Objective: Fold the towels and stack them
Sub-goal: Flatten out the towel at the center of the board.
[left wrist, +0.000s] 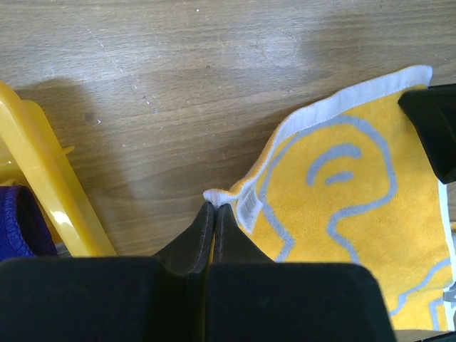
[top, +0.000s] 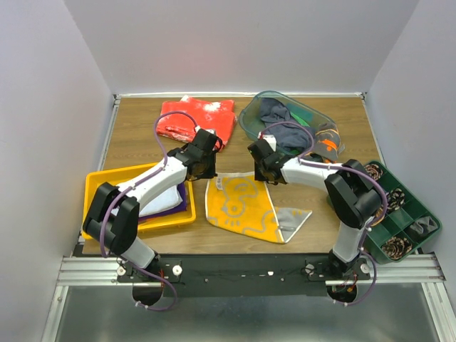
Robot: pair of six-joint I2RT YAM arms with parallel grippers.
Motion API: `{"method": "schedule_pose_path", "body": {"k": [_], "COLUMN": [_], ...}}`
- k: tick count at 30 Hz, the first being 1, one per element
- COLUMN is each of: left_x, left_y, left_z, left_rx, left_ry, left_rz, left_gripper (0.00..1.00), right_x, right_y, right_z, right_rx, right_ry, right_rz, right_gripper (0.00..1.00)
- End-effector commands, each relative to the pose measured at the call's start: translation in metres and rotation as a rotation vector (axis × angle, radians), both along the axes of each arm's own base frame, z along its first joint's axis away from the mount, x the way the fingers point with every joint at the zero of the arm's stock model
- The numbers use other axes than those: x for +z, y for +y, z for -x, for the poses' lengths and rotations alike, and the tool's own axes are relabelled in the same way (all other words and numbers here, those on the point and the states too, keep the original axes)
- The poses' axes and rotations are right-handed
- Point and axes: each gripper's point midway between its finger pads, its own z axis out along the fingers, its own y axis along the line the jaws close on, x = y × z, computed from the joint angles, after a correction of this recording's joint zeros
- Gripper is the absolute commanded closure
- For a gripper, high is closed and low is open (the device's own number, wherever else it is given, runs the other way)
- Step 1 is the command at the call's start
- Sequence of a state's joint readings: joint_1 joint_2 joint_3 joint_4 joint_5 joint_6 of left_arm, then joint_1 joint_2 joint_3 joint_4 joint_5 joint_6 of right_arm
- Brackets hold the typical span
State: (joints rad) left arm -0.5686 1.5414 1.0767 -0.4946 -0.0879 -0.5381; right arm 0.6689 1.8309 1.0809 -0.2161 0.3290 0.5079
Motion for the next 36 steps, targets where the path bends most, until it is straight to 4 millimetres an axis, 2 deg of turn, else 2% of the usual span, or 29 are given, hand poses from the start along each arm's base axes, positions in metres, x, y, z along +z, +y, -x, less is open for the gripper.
{"method": "schedule_pose_path", "body": {"k": [1, 4, 6, 9, 10, 12, 13, 14, 15, 16, 17, 20, 22, 26, 28, 29, 31, 32, 33, 36], "left_x": [0.001, 0.007, 0.015, 0.046, 0.066, 0.099, 0.124, 0.145, 0.16, 0.185, 0.205, 0.253, 0.277, 0.321, 0.335, 0.344, 0.354, 0.366, 0.372, 0.396], "left_y": [-0.005, -0.006, -0.005, -0.005, -0.005, -0.011, -0.013, -0.02, -0.021, -0.02, -0.022, -0.022, -0.025, -0.025, -0.026, -0.024, -0.024, -0.023, -0.022, -0.016], "left_z": [-0.004, -0.003, -0.004, -0.005, -0.004, -0.001, 0.004, 0.01, 0.014, 0.021, 0.026, 0.046, 0.065, 0.101, 0.117, 0.124, 0.136, 0.144, 0.148, 0.155], "left_rx": [-0.016, -0.024, -0.029, -0.054, -0.073, -0.13, -0.197, -0.254, -0.284, -0.325, -0.359, -0.449, -0.527, -0.656, -0.707, -0.721, -0.744, -0.757, -0.759, -0.706], "left_ry": [-0.009, -0.017, -0.037, -0.11, -0.156, -0.228, -0.301, -0.338, -0.377, -0.451, -0.501, -0.619, -0.68, -0.786, -0.814, -0.827, -0.828, -0.848, -0.854, -0.86], "left_rz": [0.023, 0.032, 0.034, 0.054, 0.077, 0.125, 0.149, 0.192, 0.208, 0.224, 0.248, 0.295, 0.339, 0.403, 0.433, 0.446, 0.477, 0.501, 0.518, 0.57], "left_gripper": [1.0, 1.0, 1.0, 1.0, 1.0, 1.0, 1.0, 1.0, 1.0, 1.0, 1.0, 1.0, 1.0, 1.0, 1.0, 1.0, 1.0, 1.0, 1.0, 1.0], "right_x": [-0.015, -0.003, 0.015, 0.073, 0.104, 0.147, 0.164, 0.198, 0.219, 0.236, 0.266, 0.313, 0.349, 0.4, 0.417, 0.433, 0.444, 0.454, 0.456, 0.472], "right_y": [-0.003, 0.0, 0.0, 0.007, 0.011, 0.017, 0.02, 0.018, 0.019, 0.019, 0.014, 0.012, 0.006, 0.0, -0.003, -0.002, -0.006, -0.003, -0.004, -0.008], "right_z": [0.003, -0.001, -0.003, -0.013, -0.015, -0.016, -0.014, -0.01, -0.008, -0.005, 0.003, 0.017, 0.033, 0.065, 0.08, 0.09, 0.101, 0.112, 0.116, 0.13], "right_rx": [-0.01, -0.01, -0.007, 0.018, 0.034, 0.078, 0.099, 0.116, 0.134, 0.146, 0.145, 0.183, 0.213, 0.292, 0.324, 0.365, 0.369, 0.412, 0.41, 0.413], "right_ry": [0.017, 0.004, -0.019, -0.109, -0.163, -0.234, -0.263, -0.326, -0.369, -0.401, -0.459, -0.54, -0.596, -0.67, -0.684, -0.696, -0.691, -0.69, -0.676, -0.679], "right_rz": [0.053, 0.046, 0.04, -0.011, -0.058, -0.11, -0.141, -0.19, -0.215, -0.241, -0.289, -0.367, -0.422, -0.518, -0.555, -0.59, -0.618, -0.653, -0.671, -0.729], "right_gripper": [0.76, 0.95, 0.99, 0.99, 0.99, 0.99, 0.99, 0.99, 0.99, 0.99, 0.99, 0.99, 0.99, 0.99, 0.99, 0.99, 0.99, 0.99, 0.99, 0.99]}}
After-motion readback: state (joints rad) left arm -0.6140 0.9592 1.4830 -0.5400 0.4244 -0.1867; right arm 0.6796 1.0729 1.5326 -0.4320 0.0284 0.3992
